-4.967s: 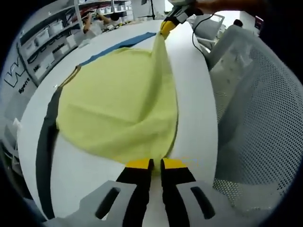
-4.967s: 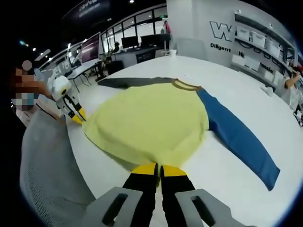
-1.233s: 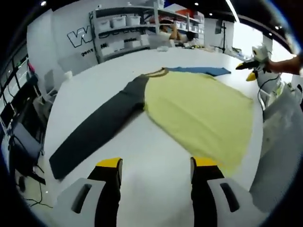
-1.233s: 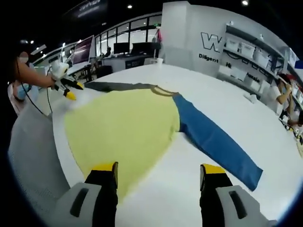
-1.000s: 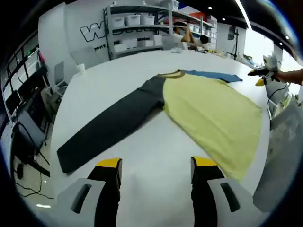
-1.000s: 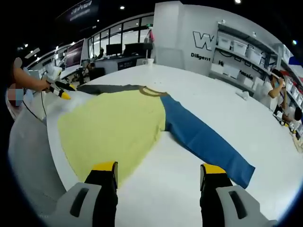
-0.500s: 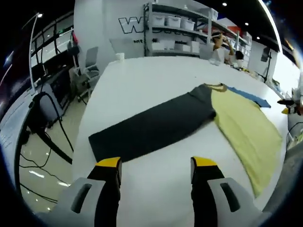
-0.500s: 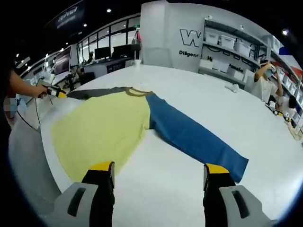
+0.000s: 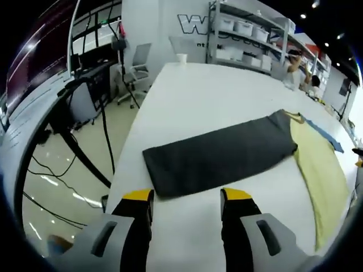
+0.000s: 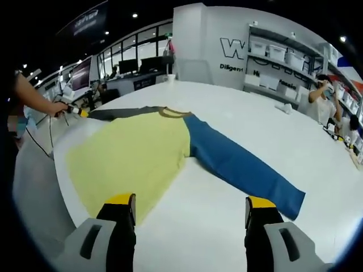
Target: Fold the garment on the visible template until the final outline fits inside the template.
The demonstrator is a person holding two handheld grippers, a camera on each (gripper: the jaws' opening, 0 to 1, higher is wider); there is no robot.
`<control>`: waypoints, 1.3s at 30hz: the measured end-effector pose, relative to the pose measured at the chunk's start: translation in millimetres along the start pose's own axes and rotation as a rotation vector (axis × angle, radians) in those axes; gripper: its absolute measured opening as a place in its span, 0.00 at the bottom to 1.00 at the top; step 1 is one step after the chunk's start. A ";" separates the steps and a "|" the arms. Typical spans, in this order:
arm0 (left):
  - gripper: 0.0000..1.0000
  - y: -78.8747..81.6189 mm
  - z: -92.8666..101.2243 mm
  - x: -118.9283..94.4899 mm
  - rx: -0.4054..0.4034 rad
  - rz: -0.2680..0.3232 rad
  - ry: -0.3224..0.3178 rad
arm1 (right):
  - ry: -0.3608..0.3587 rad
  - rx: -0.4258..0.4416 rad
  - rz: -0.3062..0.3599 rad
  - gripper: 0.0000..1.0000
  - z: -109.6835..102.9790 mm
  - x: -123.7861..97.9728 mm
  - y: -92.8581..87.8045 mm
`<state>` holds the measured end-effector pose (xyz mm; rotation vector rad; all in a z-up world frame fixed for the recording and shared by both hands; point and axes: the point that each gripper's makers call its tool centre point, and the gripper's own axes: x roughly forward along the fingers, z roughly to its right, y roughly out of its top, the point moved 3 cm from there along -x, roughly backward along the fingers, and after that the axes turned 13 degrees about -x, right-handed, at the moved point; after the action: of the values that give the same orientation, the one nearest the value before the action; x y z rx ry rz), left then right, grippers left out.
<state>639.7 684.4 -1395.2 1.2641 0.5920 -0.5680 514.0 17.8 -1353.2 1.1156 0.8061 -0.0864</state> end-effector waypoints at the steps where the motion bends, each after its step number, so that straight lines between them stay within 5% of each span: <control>1: 0.51 -0.1 -0.9 0.9 -0.015 -0.003 0.005 | 0.008 -0.005 0.005 0.76 -1.5 -0.4 0.8; 9: 0.41 2.6 -9.9 7.3 -0.060 -0.010 0.061 | 0.017 -0.021 0.004 0.76 -1.4 -3.0 1.3; 29: 0.10 3.0 -20.9 16.5 -0.149 -0.057 0.068 | 0.045 -0.045 -0.030 0.75 -11.9 -6.4 -9.5; 39: 0.08 24.5 -5.5 4.8 -0.046 0.008 0.019 | 0.048 -0.039 -0.025 0.75 -14.3 -5.3 -8.6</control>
<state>659.4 694.5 -1382.4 1.2291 0.6122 -0.5336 498.7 23.9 -1359.3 1.0741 0.8613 -0.0648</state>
